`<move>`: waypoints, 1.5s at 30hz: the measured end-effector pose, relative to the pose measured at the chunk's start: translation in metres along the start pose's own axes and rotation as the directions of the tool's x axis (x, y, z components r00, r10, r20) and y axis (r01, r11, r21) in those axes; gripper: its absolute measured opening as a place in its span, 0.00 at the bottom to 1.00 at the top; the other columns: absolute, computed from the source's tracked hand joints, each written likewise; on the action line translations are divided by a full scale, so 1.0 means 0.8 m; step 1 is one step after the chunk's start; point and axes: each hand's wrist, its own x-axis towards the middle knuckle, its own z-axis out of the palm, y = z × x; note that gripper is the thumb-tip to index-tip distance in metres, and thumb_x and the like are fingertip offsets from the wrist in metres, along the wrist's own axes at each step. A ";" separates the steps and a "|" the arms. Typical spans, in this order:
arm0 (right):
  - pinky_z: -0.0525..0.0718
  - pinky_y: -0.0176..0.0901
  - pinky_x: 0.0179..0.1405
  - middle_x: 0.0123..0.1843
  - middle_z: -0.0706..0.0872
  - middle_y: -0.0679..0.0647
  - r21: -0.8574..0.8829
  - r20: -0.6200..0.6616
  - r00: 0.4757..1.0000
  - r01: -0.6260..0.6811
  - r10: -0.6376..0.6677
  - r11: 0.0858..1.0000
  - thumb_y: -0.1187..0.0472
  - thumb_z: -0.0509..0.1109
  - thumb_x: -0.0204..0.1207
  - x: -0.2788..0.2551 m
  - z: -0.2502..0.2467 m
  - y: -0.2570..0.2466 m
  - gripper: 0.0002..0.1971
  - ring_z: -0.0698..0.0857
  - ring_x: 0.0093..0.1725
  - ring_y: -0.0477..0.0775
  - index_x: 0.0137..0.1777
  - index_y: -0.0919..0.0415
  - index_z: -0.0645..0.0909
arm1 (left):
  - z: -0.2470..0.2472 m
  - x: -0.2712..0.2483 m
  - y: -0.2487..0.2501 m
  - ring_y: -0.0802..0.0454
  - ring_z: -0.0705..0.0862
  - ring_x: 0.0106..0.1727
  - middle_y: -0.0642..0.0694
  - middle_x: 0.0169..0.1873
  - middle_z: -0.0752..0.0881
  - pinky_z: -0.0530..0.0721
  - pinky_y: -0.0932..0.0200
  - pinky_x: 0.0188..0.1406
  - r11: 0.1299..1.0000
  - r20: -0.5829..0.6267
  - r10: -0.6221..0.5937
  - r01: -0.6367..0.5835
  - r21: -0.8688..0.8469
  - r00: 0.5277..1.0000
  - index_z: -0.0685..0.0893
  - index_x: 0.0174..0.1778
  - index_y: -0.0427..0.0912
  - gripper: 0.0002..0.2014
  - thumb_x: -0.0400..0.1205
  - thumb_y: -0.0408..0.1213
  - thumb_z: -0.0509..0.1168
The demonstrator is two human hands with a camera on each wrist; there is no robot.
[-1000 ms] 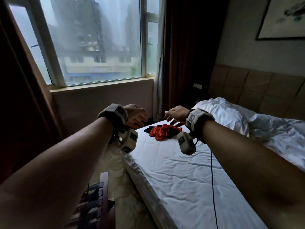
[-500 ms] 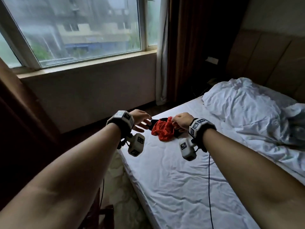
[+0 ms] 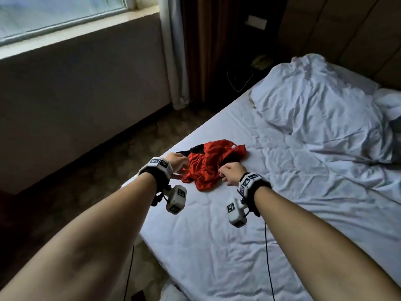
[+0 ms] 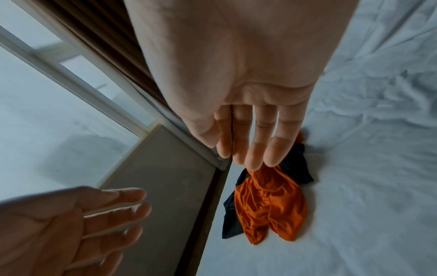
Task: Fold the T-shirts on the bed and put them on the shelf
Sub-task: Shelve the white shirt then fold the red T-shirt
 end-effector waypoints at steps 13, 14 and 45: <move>0.89 0.60 0.52 0.45 0.90 0.55 -0.056 0.041 0.955 -0.290 0.292 0.955 0.58 0.62 0.76 0.261 0.116 0.063 0.10 0.90 0.49 0.60 0.39 0.48 0.84 | 0.013 0.337 -0.100 0.42 0.83 0.41 0.37 0.38 0.83 0.85 0.46 0.46 0.965 0.060 -0.257 0.252 0.071 0.965 0.83 0.43 0.38 0.05 0.80 0.30 0.62; 0.88 0.59 0.55 0.48 0.89 0.55 -0.050 0.052 0.949 -0.309 0.311 0.950 0.59 0.61 0.77 0.275 0.122 0.071 0.10 0.89 0.52 0.61 0.46 0.48 0.85 | 0.021 0.358 -0.111 0.41 0.84 0.42 0.38 0.37 0.82 0.86 0.44 0.48 0.961 0.066 -0.264 0.256 0.103 0.962 0.83 0.43 0.36 0.05 0.79 0.32 0.63; 0.86 0.41 0.36 0.39 0.87 0.51 0.051 0.240 0.960 -0.164 0.147 0.985 0.67 0.72 0.73 0.303 0.107 0.046 0.14 0.88 0.42 0.54 0.56 0.54 0.81 | 0.064 0.375 -0.060 0.37 0.87 0.47 0.38 0.42 0.85 0.87 0.39 0.54 0.988 0.307 -0.152 0.141 0.056 0.940 0.81 0.46 0.42 0.14 0.72 0.41 0.78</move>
